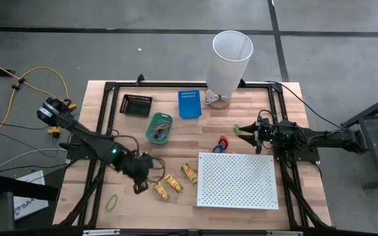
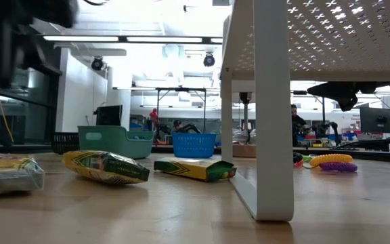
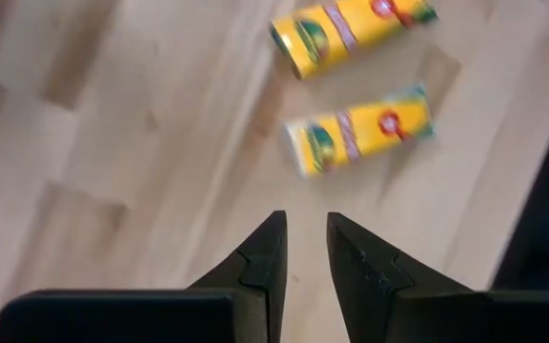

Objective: Pick & Place Office Desk Supplies
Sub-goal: Put the green rubber band into the green bin

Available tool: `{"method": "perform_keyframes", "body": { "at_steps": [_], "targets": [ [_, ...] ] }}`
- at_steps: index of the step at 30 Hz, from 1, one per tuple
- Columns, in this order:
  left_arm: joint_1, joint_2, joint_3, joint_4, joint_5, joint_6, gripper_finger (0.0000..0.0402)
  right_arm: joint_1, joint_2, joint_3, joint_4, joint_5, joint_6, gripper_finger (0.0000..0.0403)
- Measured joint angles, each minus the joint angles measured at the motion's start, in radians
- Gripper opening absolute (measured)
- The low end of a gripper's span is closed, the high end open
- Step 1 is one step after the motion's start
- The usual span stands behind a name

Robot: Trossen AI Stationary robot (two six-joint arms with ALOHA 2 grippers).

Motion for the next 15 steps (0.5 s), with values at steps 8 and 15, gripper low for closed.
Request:
{"method": "perform_keyframes", "body": {
  "at_steps": [8,15],
  "targets": [
    [-0.207,0.000,0.000,0.000,-0.022,-0.259,0.0074,0.000,0.000,0.000,0.000,0.000,0.000,0.0188],
    [-0.360,0.020,0.000,-0.008,-0.063,-0.513,0.0074,0.000,0.000,0.000,0.000,0.000,0.000,0.0188]
  ]
}}
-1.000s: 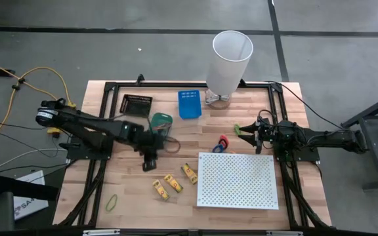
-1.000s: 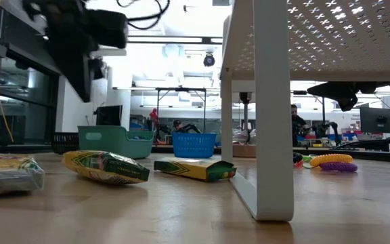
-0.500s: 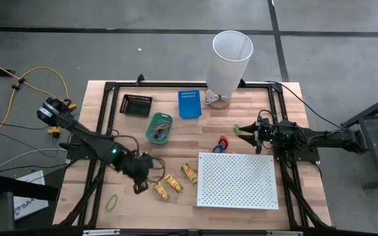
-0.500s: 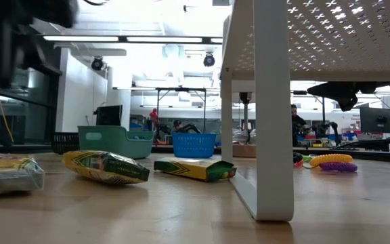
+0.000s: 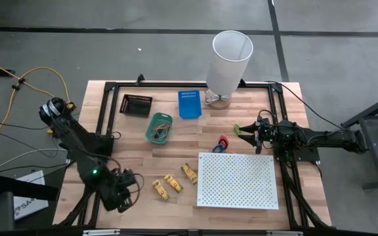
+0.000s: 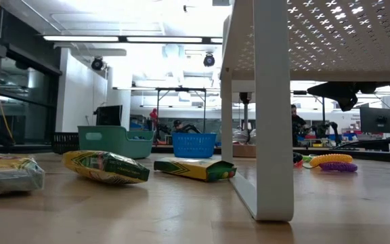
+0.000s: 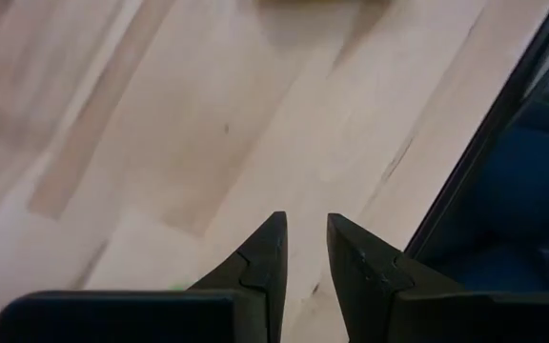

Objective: Pick & Place Office Desk Supplies
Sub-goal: Put the green rubber band into the green bin

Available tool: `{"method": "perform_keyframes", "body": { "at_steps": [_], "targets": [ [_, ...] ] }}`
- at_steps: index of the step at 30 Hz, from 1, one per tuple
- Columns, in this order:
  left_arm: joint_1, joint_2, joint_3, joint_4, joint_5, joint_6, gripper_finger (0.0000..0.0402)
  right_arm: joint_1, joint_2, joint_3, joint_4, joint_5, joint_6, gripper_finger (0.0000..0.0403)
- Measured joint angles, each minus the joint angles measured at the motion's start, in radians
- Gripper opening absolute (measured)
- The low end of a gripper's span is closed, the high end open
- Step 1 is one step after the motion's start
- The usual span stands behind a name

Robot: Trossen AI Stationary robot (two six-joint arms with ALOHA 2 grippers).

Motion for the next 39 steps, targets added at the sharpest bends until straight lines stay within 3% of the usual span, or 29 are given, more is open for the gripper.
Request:
{"method": "perform_keyframes", "body": {
  "at_steps": [17,39],
  "targets": [
    [-0.171,0.062,0.000,-0.078,-0.007,-0.385,0.0074,0.000,0.000,0.000,0.000,0.000,0.000,0.0188],
    [-0.170,0.149,0.000,-0.091,0.101,-0.641,0.0074,0.000,0.000,0.000,0.000,0.000,0.000,0.0188]
  ]
}}
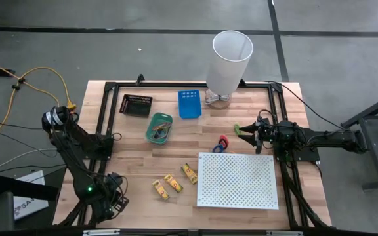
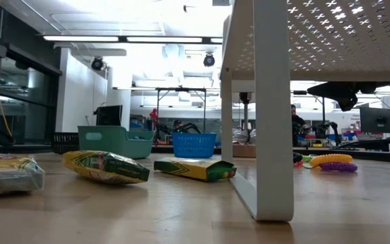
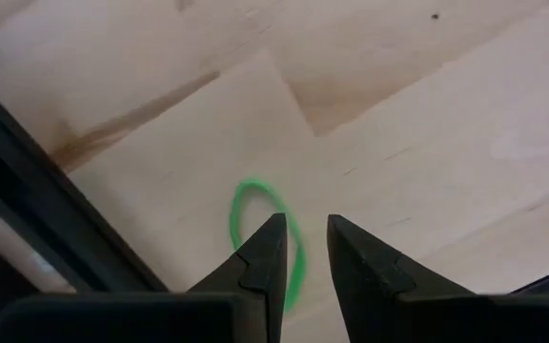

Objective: Pick & Place Office Desk Supplies
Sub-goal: Put the green rubber band into the green bin

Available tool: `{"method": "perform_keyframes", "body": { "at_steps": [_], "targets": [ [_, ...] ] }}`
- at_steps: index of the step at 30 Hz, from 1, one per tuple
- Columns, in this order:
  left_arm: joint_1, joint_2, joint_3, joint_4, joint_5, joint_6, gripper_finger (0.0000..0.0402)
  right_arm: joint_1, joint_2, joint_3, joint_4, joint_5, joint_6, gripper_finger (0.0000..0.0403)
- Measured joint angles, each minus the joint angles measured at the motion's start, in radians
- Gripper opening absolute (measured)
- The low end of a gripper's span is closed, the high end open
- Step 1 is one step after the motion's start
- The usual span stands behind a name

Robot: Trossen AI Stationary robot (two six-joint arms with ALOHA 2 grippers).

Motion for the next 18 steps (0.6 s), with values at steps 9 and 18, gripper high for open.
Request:
{"method": "perform_keyframes", "body": {
  "at_steps": [9,18],
  "targets": [
    [0.070,0.005,0.000,0.031,0.041,0.194,0.0074,0.000,0.000,0.000,0.000,0.000,0.000,0.0188],
    [0.082,0.005,0.000,0.031,0.061,0.492,0.0074,0.000,0.000,0.000,0.000,0.000,0.000,0.0188]
  ]
}}
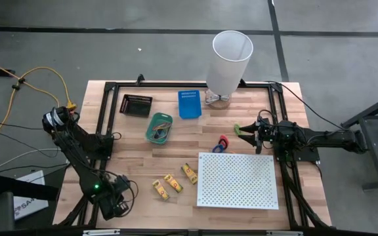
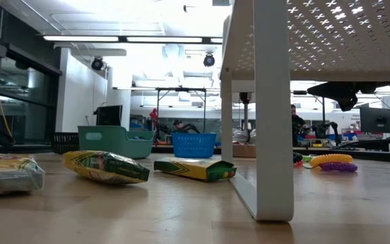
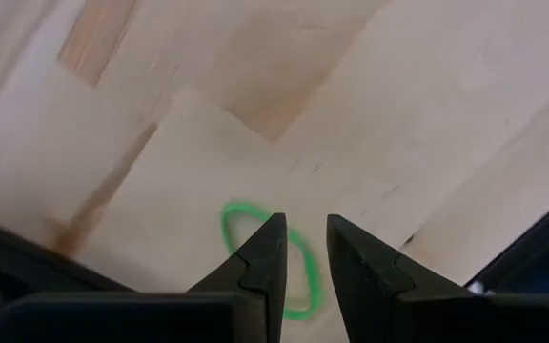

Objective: Pick & Place Office Desk Supplies
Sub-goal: Put the green rubber band into the green bin

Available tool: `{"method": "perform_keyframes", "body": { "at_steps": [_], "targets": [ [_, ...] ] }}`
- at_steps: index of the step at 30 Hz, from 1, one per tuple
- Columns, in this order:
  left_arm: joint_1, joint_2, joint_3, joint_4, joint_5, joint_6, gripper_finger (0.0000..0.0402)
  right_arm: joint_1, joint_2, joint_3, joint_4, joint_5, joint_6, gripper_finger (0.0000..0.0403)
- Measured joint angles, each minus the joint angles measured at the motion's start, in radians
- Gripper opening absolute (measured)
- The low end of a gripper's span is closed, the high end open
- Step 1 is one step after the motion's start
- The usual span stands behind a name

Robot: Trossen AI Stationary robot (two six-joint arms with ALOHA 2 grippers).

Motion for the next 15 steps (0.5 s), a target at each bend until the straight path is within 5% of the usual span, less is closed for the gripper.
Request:
{"method": "perform_keyframes", "body": {
  "at_steps": [9,15],
  "targets": [
    [-0.022,-0.001,0.000,-0.010,0.060,0.423,0.0074,0.000,0.000,0.000,0.000,0.000,0.000,0.0188],
    [-0.063,-0.001,0.000,-0.034,0.035,0.566,0.0074,0.000,0.000,0.000,0.000,0.000,0.000,0.0188]
  ]
}}
